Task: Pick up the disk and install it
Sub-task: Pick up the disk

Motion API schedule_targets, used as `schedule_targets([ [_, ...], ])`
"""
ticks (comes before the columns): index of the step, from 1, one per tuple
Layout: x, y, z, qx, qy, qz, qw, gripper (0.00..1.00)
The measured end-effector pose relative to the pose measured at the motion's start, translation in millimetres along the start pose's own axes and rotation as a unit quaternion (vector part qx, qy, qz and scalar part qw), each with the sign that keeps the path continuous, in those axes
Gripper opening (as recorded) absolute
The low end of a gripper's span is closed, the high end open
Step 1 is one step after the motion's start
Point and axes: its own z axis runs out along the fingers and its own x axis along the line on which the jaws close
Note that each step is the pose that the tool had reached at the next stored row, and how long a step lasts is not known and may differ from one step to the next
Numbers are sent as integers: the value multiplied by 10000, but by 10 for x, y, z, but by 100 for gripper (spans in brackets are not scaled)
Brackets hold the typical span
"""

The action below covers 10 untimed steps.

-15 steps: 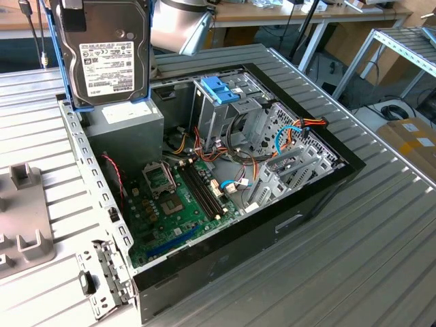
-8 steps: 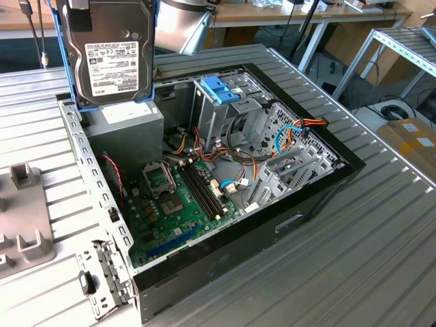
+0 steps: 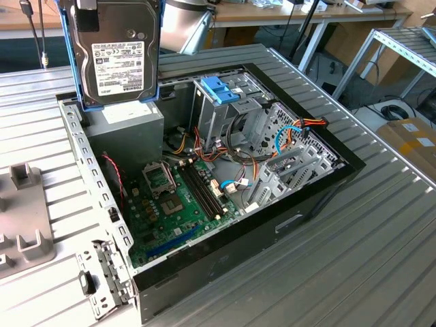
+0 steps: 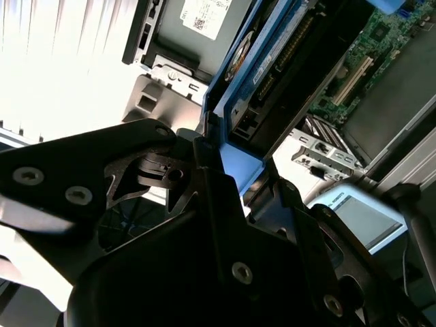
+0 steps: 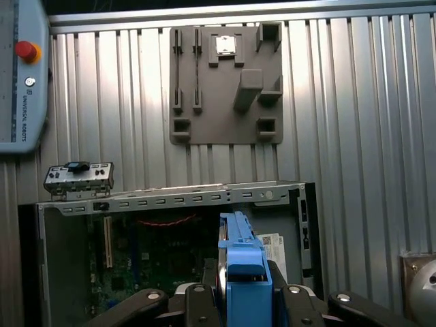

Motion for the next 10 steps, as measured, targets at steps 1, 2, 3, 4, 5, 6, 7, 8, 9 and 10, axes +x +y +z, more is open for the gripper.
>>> schedule_targets([
  [1,-1,-8,0,0,2,0,10000,37],
  [2,-1,-14,0,0,4,0,10000,37],
  [3,-1,-19,0,0,6,0,10000,37],
  [4,-2,-24,0,0,7,0,10000,37],
  [5,-2,-32,0,0,10,0,10000,37],
  [6,-3,-44,0,1,15,1,10000,37],
  [7,-3,-50,0,1,17,1,10000,37],
  [8,-3,-52,0,1,19,1,10000,37],
  [9,-3,-55,0,1,21,1,10000,37],
  [10,-2,-57,0,1,22,1,10000,37],
])
